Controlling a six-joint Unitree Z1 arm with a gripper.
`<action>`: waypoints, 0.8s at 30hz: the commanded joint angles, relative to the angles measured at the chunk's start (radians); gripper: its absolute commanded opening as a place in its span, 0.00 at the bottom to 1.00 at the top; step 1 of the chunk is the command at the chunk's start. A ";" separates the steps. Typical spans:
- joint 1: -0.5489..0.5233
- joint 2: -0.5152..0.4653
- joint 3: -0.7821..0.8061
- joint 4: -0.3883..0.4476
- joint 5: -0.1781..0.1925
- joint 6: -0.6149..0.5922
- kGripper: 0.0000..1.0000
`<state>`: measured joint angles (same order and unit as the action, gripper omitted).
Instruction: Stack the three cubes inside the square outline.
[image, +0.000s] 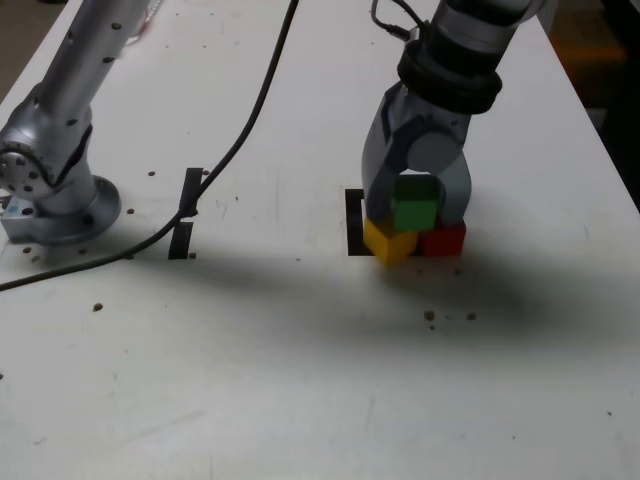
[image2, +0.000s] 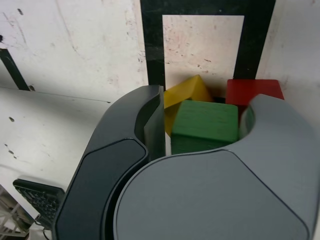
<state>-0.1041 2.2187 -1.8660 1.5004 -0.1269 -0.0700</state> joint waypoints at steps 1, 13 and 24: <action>0.001 0.004 0.000 -0.010 -0.002 0.006 0.42; 0.001 -0.092 0.008 0.011 0.031 0.008 0.26; 0.018 -0.250 0.149 0.011 0.067 -0.012 0.26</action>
<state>-0.0921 1.9856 -1.7295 1.5180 -0.0602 -0.0822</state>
